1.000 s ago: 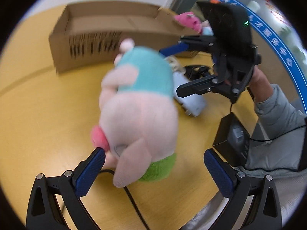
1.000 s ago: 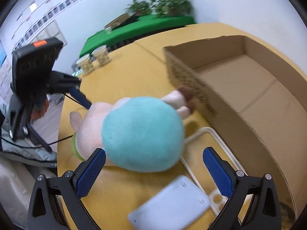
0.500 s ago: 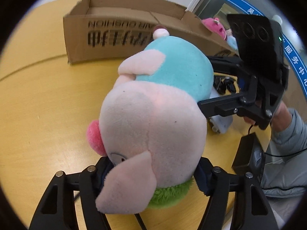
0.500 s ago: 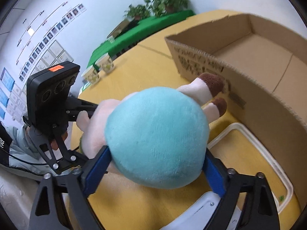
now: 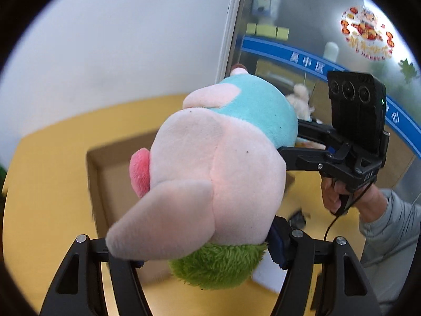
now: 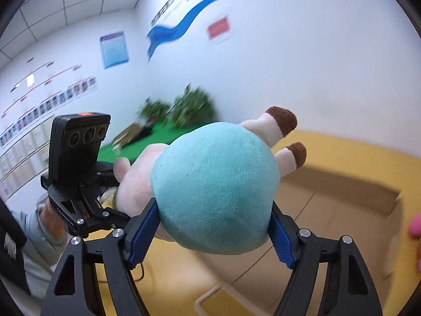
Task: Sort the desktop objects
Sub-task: 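Close both grippers on the pig plush and lift it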
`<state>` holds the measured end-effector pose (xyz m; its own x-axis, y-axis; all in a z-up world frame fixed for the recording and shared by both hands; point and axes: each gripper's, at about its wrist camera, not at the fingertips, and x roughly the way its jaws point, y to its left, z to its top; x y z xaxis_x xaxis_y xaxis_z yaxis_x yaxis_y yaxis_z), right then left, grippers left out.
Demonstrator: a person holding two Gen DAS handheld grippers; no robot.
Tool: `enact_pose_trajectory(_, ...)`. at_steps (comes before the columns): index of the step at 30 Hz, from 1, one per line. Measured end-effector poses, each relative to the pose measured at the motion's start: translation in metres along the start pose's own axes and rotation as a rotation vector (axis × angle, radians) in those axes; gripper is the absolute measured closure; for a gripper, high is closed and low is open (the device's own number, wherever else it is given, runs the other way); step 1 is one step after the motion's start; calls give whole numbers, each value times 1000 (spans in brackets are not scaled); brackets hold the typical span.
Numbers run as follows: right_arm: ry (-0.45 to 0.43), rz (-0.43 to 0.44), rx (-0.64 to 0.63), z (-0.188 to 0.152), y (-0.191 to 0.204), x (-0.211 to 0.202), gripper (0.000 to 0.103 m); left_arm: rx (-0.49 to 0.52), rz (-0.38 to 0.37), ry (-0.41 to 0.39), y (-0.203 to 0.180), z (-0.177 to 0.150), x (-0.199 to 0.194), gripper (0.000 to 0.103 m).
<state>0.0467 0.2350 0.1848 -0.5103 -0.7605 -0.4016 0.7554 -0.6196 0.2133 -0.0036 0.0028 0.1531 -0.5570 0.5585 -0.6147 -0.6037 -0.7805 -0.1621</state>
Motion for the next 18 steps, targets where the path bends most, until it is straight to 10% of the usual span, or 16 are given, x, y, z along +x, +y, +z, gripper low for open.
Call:
enact_pose_trajectory(10,-37,-114,47,62,-75,51,30,-12,-29,15,85,51,48,35)
enact_pose_trajectory(18,74,-122,241,39,-158,159,30,-78,-38,194,162,47,146,35)
